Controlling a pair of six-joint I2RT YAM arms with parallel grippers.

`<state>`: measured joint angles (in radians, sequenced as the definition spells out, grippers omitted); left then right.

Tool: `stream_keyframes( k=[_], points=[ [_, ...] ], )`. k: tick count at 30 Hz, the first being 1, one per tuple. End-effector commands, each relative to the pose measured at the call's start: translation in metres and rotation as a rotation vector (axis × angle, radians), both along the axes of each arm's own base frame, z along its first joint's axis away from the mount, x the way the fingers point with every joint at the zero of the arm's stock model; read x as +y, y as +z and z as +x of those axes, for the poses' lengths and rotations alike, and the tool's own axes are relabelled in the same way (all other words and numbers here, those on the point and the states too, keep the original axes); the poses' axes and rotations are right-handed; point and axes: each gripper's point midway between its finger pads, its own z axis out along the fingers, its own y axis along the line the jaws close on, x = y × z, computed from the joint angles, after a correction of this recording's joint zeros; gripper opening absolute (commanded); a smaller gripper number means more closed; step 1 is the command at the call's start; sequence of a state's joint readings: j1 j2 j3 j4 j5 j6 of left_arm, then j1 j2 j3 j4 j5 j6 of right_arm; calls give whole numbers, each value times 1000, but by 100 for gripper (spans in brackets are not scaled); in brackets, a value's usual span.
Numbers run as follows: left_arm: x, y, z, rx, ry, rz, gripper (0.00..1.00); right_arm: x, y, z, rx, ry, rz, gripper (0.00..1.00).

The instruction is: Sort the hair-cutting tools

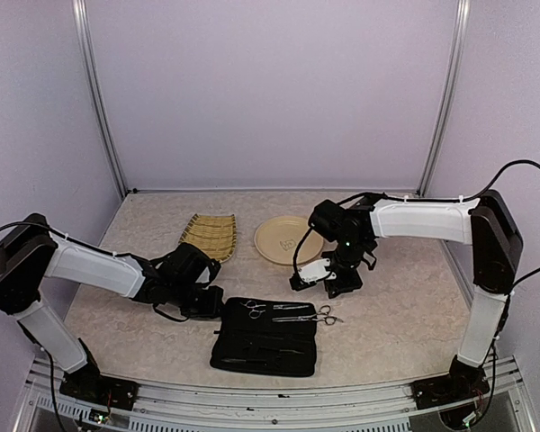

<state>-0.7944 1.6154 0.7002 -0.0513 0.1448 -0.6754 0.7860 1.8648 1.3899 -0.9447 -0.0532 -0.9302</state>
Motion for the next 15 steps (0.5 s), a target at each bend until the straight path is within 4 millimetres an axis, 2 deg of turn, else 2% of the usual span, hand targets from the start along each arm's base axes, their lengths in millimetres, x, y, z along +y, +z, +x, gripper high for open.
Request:
stream_keyframes(
  k=[1,9,15],
  points=[
    [-6,-5,-1,13,-6,21,0,17,10,-2,40,-29,119,23],
    [-5,-5,1,12,3,29,0,12,-12,-13,124,-24,68,24],
    [-4,-8,-1,18,-6,38,0,7,-21,-17,152,-15,34,23]
  ],
)
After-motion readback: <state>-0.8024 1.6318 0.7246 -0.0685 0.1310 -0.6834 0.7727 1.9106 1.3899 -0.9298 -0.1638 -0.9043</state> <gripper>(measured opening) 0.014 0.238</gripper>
